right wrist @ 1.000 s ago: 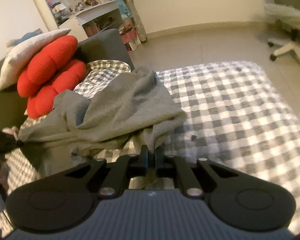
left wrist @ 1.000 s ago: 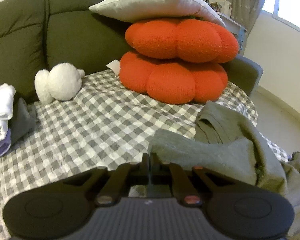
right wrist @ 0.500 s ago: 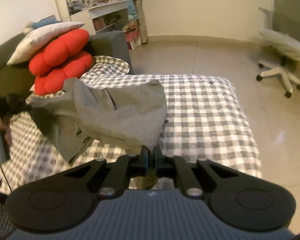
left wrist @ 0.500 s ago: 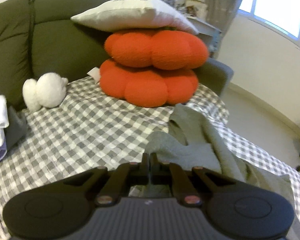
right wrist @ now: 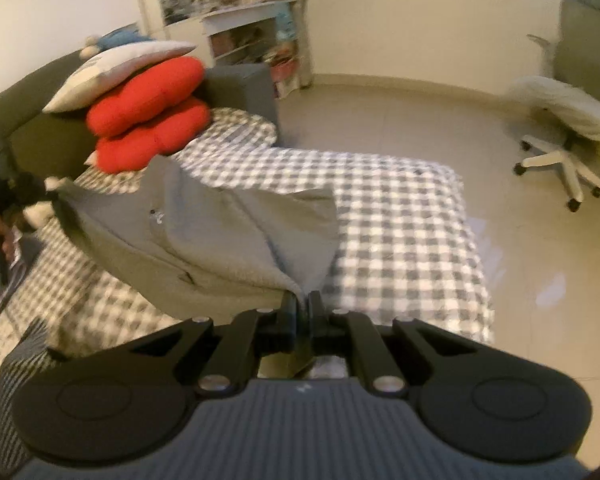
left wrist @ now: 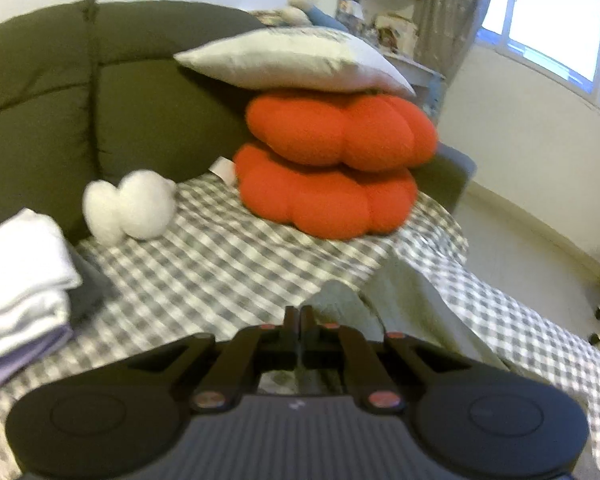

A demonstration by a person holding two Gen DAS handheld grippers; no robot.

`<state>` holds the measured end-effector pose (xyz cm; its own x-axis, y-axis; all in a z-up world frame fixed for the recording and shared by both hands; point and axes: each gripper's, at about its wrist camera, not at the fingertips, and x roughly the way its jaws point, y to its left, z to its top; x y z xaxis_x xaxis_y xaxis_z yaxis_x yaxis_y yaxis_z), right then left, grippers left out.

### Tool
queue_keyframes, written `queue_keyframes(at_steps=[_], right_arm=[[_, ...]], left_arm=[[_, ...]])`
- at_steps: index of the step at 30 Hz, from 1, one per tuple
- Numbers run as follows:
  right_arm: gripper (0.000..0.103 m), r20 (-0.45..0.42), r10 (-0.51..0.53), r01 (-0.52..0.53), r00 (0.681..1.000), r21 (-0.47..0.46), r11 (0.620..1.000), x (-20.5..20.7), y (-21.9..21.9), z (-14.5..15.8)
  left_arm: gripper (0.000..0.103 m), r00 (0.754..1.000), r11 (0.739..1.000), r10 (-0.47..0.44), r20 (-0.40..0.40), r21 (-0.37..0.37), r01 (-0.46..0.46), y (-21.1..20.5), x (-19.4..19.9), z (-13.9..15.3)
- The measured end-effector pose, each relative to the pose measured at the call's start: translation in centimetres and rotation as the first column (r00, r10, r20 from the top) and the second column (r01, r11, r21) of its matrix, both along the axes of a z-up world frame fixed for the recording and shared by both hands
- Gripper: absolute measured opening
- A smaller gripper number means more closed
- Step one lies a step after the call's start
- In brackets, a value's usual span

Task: Fold clothes

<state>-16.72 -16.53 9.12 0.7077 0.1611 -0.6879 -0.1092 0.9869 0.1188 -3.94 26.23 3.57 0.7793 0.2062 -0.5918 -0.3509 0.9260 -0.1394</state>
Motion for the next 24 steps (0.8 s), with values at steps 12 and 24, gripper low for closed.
queue_keyframes(at_steps=[12, 24], right_arm=[[0.009, -0.078, 0.165, -0.165, 0.983, 0.008, 0.986, 1.8, 4.1, -2.1], [0.047, -0.087, 0.154, -0.156, 0.984, -0.01, 0.988, 7.3, 4.5, -3.9]], left_arm=[[0.001, 0.996, 0.993, 0.082, 0.04, 0.082, -0.085, 1.9, 0.4, -0.1], [0.001, 0.999, 0.994, 0.027, 0.034, 0.104, -0.03, 0.6, 2.0, -2.1]])
